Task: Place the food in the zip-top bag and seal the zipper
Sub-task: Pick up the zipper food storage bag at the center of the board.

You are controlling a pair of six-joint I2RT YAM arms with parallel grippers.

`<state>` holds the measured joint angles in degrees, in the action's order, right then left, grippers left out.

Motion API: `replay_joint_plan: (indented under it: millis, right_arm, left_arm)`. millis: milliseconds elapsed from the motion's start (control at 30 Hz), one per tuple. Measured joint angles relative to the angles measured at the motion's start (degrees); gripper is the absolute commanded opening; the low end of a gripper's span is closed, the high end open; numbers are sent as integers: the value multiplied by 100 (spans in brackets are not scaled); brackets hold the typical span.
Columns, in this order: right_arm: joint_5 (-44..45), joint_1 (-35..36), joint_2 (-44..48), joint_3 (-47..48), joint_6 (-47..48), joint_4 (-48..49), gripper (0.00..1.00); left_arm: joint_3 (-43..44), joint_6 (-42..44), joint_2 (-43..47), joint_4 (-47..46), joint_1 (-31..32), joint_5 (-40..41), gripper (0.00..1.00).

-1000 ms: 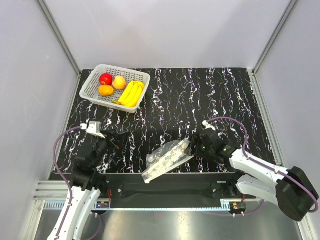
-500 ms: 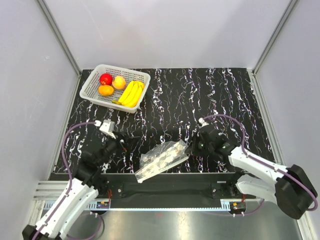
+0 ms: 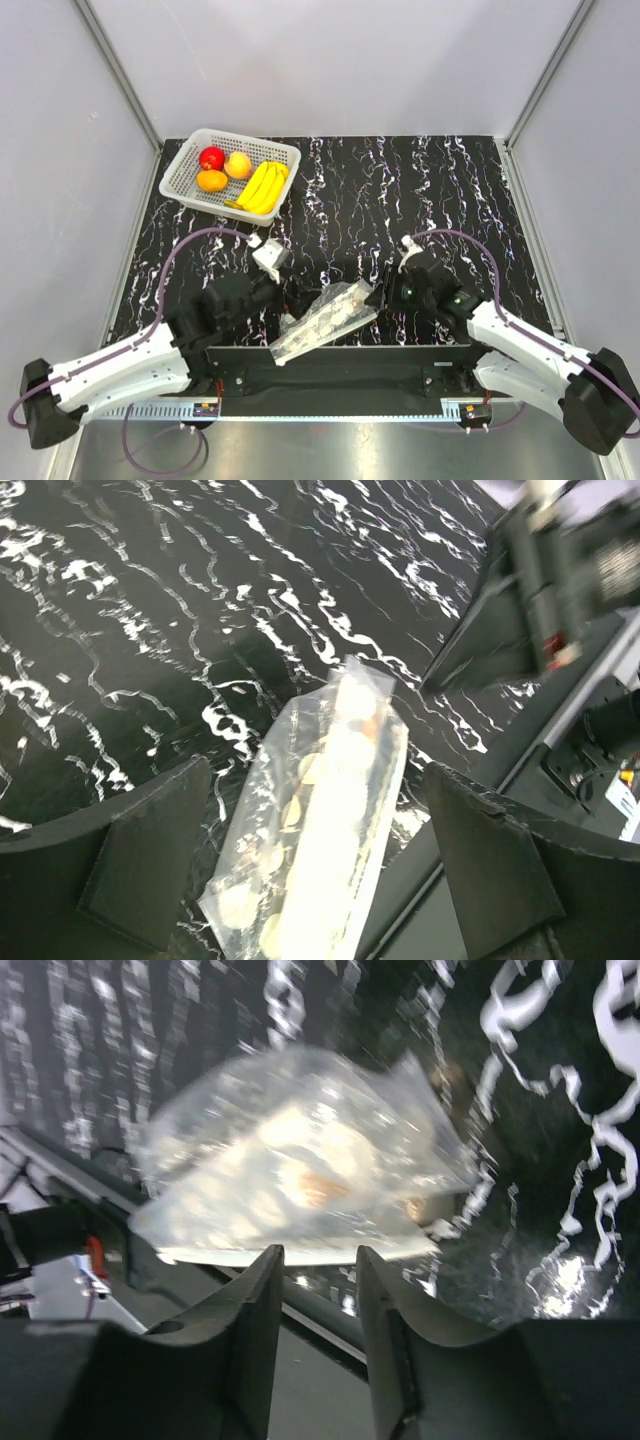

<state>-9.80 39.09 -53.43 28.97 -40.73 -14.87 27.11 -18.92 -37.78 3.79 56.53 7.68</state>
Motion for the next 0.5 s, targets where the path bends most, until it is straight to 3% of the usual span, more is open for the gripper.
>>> replay_joint_plan:
  millis: [67, 133, 200, 500]
  right_arm:
    - [-76, -4, -81, -352, -17, 203, 51]
    - [-81, -4, -175, -643, -20, 404, 64]
    - [-70, -4, -190, -876, 7, 669, 71]
    - [114, -11, 452, -1609, 101, 1707, 83]
  left_arm:
    - [236, 81, -297, 52, 83, 9, 85]
    - [341, 129, -511, 55, 103, -26, 80]
    - [354, 116, -686, 79, 105, -94, 70]
    - [284, -409, -1370, -101, 111, -870, 56]
